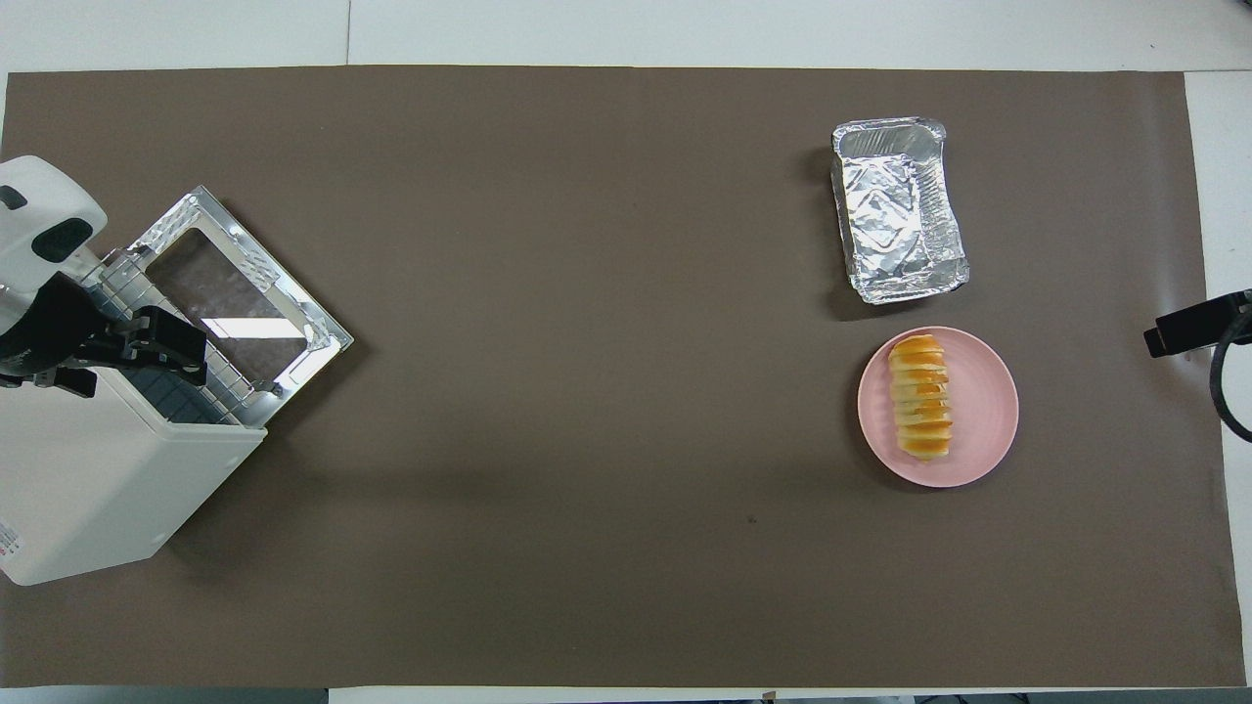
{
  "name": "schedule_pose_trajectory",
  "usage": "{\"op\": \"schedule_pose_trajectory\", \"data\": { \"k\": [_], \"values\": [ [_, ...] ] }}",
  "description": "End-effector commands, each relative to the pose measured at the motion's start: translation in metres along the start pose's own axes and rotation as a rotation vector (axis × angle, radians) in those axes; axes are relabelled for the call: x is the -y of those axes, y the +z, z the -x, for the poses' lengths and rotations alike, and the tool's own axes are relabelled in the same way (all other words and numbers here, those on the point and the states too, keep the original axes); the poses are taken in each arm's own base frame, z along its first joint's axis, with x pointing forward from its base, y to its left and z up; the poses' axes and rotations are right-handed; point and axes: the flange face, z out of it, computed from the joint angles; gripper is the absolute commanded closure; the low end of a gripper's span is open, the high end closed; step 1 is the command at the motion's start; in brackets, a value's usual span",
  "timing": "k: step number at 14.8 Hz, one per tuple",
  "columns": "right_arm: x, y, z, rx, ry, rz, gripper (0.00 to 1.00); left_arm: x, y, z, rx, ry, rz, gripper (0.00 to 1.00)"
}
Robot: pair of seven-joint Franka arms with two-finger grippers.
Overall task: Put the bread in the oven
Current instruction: 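Reach the right gripper to the orange bread on the pink plate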
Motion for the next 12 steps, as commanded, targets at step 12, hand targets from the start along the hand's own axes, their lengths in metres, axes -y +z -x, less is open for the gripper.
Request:
{"op": "schedule_pose_trajectory", "data": {
  "k": [12],
  "values": [
    [0.058,0.195,-0.029,-0.068,-0.029,0.009,0.00,0.001,-0.005,0.004,-0.008,0.004,0.020,0.00]
  ]
}}
